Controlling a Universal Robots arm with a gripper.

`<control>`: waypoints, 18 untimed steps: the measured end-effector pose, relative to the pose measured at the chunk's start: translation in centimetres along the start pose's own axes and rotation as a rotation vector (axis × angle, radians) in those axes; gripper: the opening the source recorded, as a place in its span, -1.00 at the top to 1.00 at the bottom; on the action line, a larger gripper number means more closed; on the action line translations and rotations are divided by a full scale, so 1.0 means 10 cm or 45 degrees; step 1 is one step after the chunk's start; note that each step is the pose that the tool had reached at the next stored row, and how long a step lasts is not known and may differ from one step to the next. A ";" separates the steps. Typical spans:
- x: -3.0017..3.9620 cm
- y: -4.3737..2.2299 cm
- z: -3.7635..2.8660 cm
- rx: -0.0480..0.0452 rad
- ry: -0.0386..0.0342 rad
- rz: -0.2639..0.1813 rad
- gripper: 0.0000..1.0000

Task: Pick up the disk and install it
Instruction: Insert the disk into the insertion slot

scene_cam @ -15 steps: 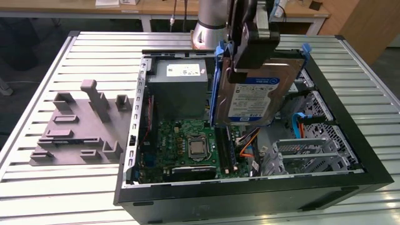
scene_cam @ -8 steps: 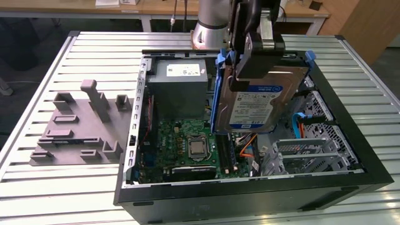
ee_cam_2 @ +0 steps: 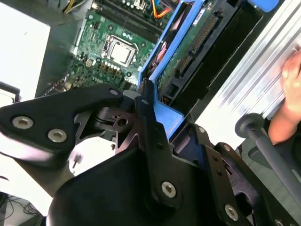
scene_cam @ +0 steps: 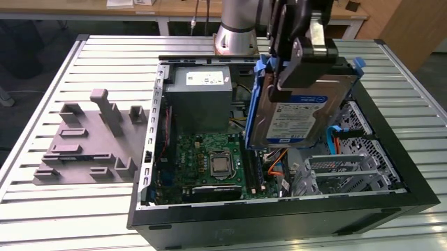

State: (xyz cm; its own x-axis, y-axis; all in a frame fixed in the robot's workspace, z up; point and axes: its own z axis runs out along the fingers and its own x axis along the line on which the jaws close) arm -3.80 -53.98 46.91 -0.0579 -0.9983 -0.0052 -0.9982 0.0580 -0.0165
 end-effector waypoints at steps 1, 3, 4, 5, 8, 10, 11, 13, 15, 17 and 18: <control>0.004 -0.020 0.003 0.000 0.0001 0.000 0.27; 0.050 -0.037 0.011 0.000 0.0004 0.000 0.27; 0.087 -0.040 0.017 0.000 -0.0001 0.000 0.27; 0.124 -0.044 0.021 0.000 -0.0001 0.000 0.27; 0.195 -0.066 0.033 0.000 0.0001 0.000 0.27; 0.203 -0.118 0.041 0.000 -0.0001 0.000 0.27; 0.202 -0.155 0.044 0.000 0.0001 0.000 0.27; 0.201 -0.231 0.052 0.000 0.0003 0.000 0.27; 0.214 -0.277 0.067 0.000 0.0002 0.000 0.27; 0.253 -0.289 0.085 0.000 0.0002 0.000 0.27; 0.264 -0.295 0.094 0.000 0.0000 0.000 0.27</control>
State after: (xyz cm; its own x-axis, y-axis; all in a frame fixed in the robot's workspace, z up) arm -0.99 -56.78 46.00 -0.0579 -0.9983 -0.0052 -0.9982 0.0580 -0.0166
